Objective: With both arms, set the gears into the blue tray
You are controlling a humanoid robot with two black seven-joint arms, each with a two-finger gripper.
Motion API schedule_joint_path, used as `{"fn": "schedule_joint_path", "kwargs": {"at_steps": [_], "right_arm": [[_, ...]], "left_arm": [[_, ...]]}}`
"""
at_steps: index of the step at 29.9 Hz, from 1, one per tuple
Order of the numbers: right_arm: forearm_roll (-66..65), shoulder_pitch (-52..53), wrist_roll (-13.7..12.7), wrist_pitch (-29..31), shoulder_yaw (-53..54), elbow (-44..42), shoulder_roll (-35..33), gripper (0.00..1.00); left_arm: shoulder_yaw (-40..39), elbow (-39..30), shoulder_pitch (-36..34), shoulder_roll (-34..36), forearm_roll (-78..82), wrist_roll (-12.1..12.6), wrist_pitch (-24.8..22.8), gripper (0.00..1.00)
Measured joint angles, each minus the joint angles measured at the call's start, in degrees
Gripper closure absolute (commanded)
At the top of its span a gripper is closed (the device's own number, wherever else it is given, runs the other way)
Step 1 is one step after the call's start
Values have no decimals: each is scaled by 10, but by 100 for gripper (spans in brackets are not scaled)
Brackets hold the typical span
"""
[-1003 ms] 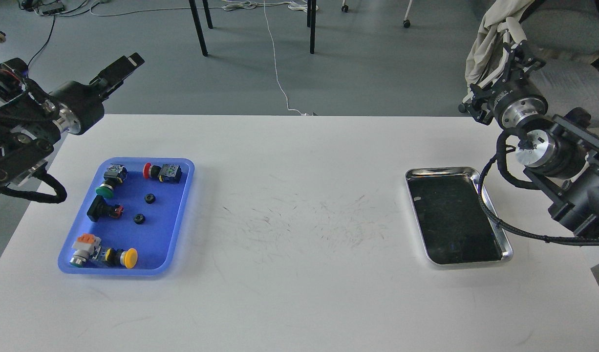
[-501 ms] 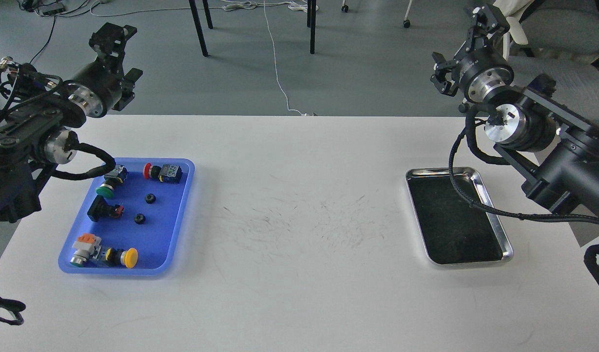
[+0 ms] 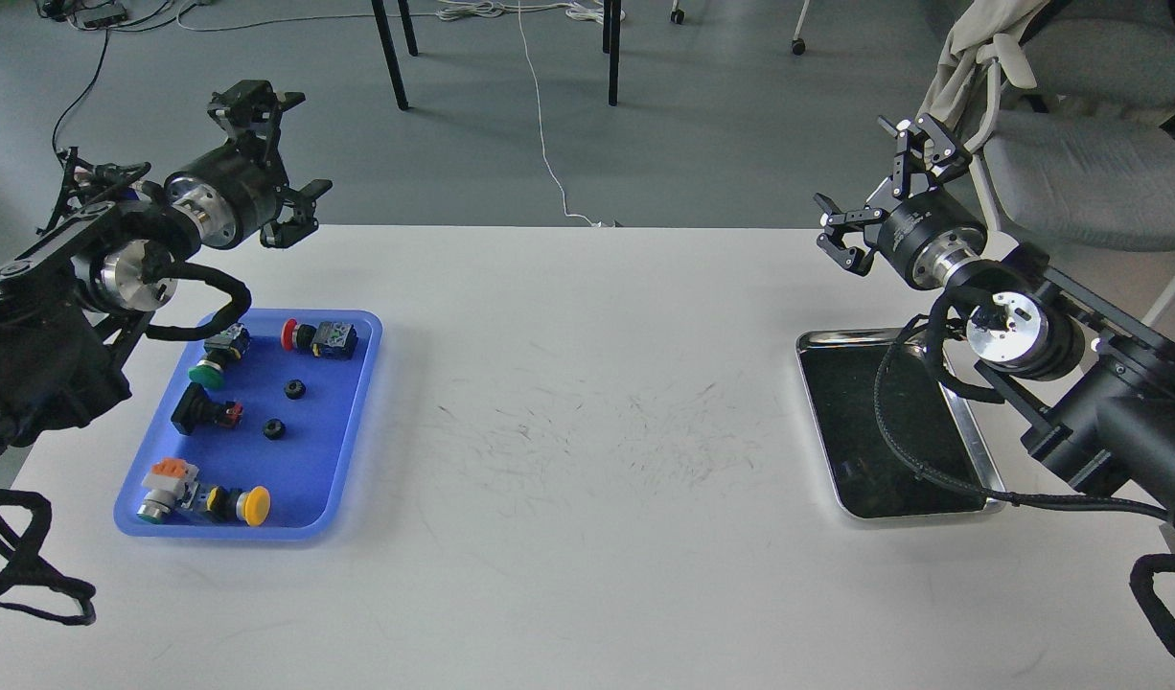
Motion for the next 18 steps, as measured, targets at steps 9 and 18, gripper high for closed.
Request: {"fn": "schedule_joint_path", "kwargs": {"at_steps": [9,18], "right_arm": [[-1,-12,19,12,20,-10,6,1],[-2,-21,28,14,22,-9,10,1]], "left_arm": [[12,-99,20,64,-23,-4,-36,2],[19,-197,62,104,-21,-38,-29,1]]}}
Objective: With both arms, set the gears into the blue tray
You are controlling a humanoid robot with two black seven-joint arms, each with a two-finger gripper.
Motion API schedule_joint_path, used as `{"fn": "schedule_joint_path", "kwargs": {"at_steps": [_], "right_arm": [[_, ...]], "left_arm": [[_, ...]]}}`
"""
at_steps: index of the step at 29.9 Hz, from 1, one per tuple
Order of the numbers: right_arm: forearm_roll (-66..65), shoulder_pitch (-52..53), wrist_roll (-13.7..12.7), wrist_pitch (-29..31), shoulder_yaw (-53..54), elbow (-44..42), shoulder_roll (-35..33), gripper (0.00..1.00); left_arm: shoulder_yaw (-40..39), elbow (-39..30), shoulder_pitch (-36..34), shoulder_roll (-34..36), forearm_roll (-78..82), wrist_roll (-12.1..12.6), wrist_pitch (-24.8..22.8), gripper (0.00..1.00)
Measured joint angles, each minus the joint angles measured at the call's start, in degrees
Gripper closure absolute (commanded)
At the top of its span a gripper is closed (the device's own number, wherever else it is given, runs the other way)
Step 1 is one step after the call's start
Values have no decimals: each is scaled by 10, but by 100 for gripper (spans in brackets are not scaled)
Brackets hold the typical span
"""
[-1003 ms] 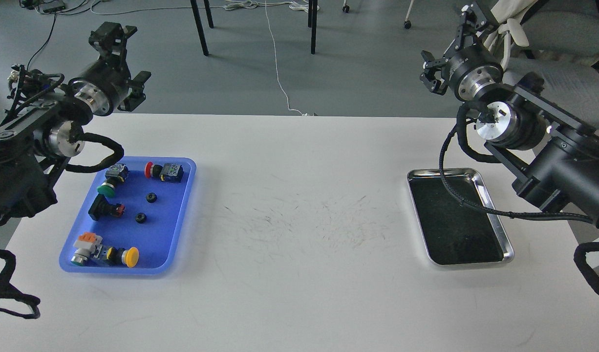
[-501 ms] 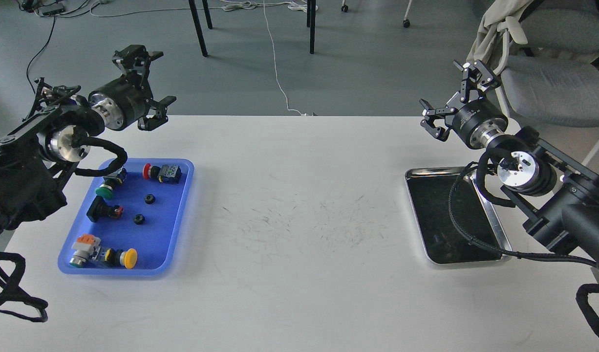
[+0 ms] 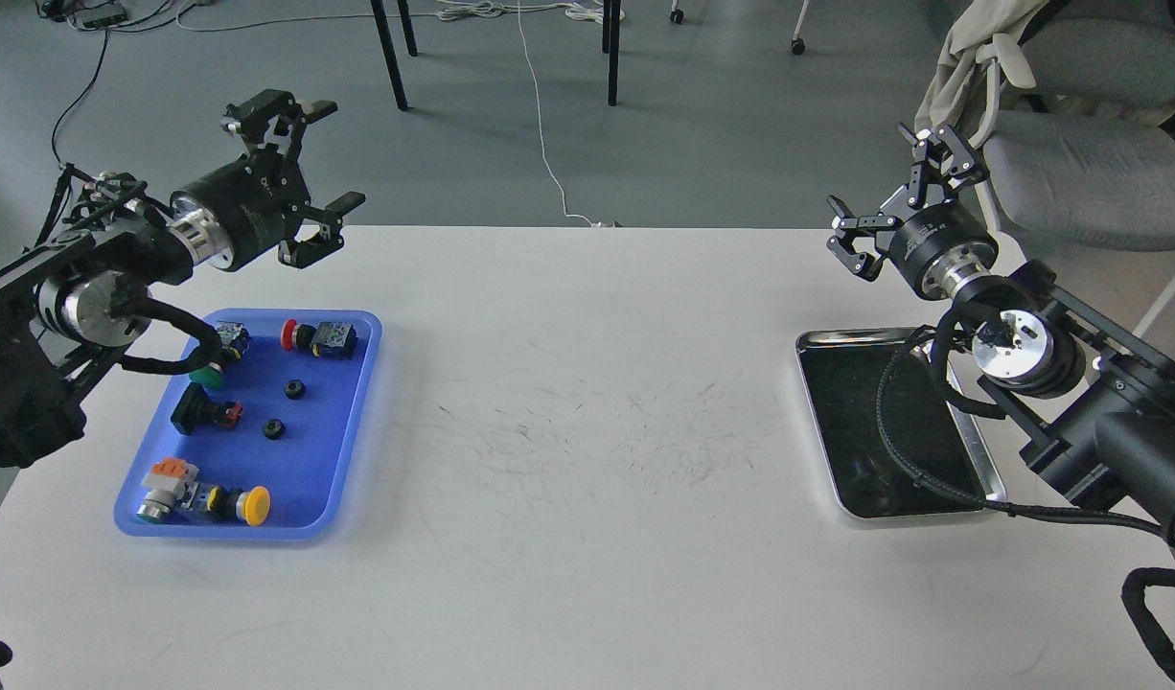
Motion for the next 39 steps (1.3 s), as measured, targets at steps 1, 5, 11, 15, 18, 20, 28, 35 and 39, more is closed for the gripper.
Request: {"fn": "schedule_joint_path", "kwargs": {"at_steps": [1,5,11,15,18,20,28,35,39], "right_arm": [[0,-1,1,0,1,0,0,1],[0,-7,6,-3,7,-1,6,1],[0,-19,11,-8,27,-3,20,1],[0,-25,16,-8,37,-4,23,1],[0,-28,18,-8,43,-5,26,1],[0,-28,18,-9,48,-9,30,1],[0,-28,18,-9,55,-31,47,1],[0,-28,18,-9,64,-31,50,1],[0,-27,18,-9,72,-31,50,1]], "left_arm": [[-1,-8,5,7,-1,-1,3,2],[-4,-9,9,8,-3,-3,29,1],[-26,7,13,-3,-4,-26,48,2],[-30,40,13,-27,-5,-28,54,2],[-19,68,12,-51,-5,-22,69,2],[-24,82,11,-62,-9,-25,71,2],[-31,95,7,-77,-13,-26,72,2],[-38,110,8,-104,-16,-28,73,2],[-40,121,7,-112,-17,-31,74,2]]}}
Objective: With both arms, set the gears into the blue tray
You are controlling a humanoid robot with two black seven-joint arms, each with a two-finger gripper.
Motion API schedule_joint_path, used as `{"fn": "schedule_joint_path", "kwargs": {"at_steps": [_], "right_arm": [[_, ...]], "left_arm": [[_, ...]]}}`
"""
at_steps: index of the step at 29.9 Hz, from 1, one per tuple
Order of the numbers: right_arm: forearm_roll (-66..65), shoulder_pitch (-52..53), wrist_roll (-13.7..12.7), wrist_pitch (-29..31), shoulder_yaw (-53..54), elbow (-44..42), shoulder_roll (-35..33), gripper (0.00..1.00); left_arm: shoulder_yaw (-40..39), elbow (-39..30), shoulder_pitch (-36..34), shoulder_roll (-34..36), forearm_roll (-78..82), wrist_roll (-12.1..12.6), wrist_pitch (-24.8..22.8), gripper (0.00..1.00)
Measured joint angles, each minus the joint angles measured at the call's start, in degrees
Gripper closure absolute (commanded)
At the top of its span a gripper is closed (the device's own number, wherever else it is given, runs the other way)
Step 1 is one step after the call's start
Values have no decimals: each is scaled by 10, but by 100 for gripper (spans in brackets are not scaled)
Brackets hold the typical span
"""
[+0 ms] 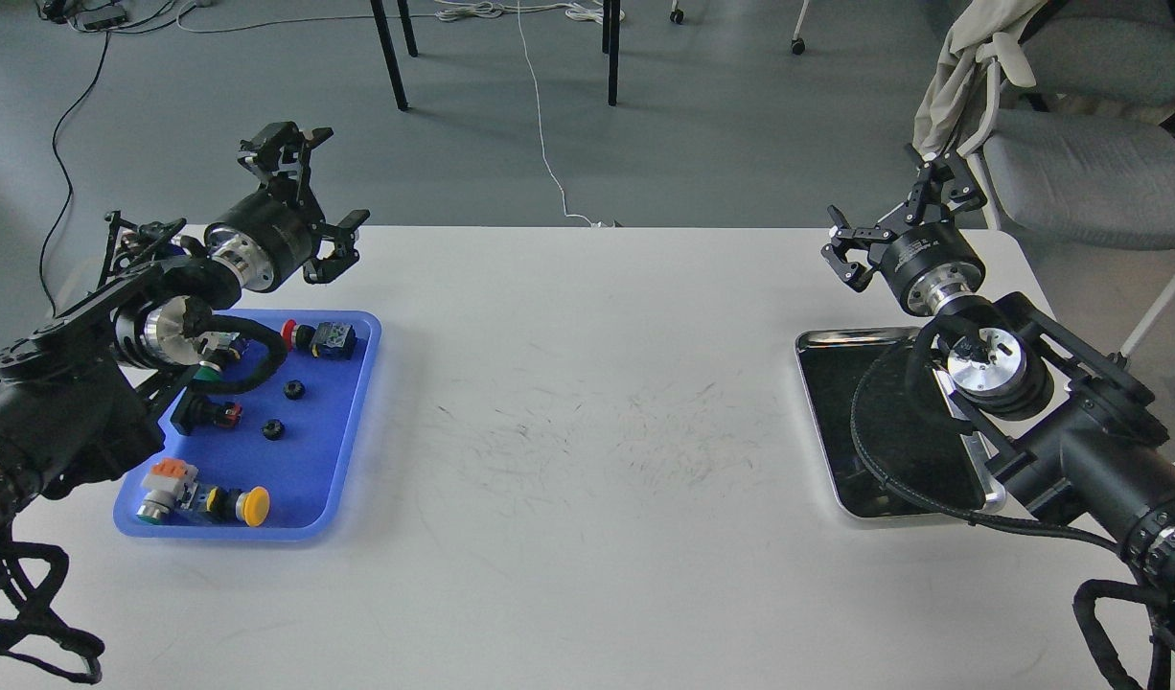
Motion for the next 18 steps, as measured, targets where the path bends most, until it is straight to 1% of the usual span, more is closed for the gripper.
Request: {"fn": "schedule_joint_path", "kwargs": {"at_steps": [6,10,18], "right_arm": [[0,1,-1,-4,20,-1,6,1],[0,1,-1,-4,26,-1,10,1],[0,1,-1,-5,28,-1,21,1]], "left_arm": [[-5,1,0,-4,-2,-15,1,1],[-32,1,0,-3,-2,-12,1,2],[-40,2,0,-5,-2,-9,23,1]]}}
